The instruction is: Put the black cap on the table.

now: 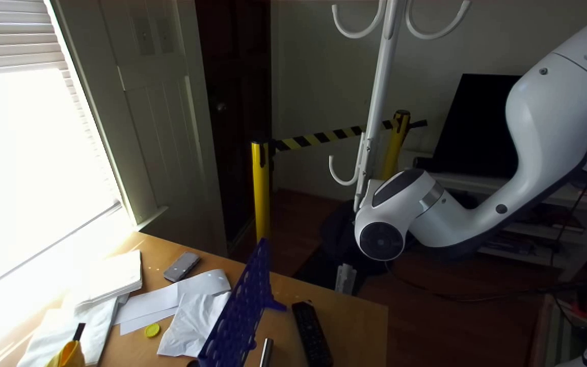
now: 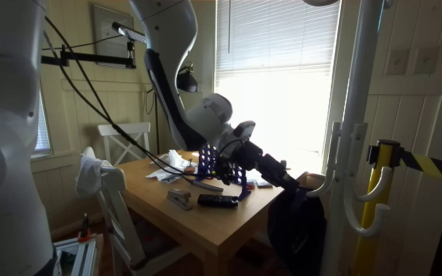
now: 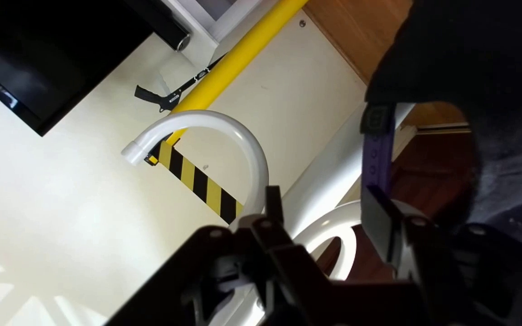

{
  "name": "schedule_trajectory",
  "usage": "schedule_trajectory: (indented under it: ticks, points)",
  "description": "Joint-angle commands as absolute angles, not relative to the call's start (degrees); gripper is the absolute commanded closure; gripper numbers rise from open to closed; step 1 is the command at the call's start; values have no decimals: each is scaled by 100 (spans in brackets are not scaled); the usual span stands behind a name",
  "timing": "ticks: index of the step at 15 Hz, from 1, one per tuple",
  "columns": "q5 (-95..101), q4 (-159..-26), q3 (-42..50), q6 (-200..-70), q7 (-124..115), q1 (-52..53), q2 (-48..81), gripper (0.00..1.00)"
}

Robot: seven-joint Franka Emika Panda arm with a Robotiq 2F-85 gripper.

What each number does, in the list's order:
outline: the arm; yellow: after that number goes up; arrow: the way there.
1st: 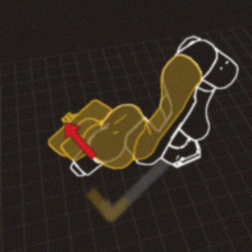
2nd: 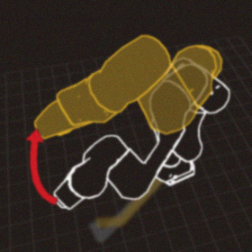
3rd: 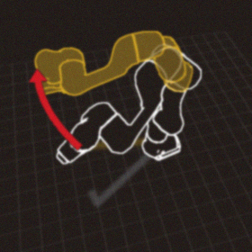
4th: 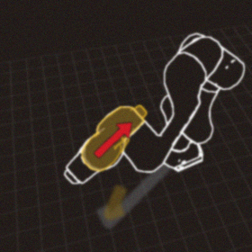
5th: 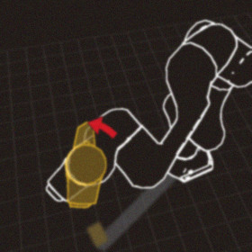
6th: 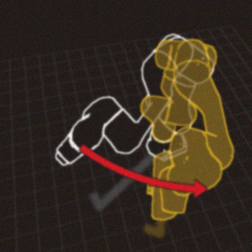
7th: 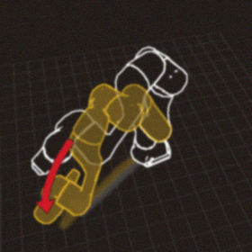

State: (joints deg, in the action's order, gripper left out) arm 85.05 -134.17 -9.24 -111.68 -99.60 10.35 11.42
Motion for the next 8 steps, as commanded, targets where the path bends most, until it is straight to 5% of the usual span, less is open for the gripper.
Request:
schedule_trajectory:
  ticks: [1,8]
  points:
    - [8680,-13393,-950,-11197,-10034,1002,1247,49]
    - [8555,-13436,-943,-11314,-9934,955,1262,49]
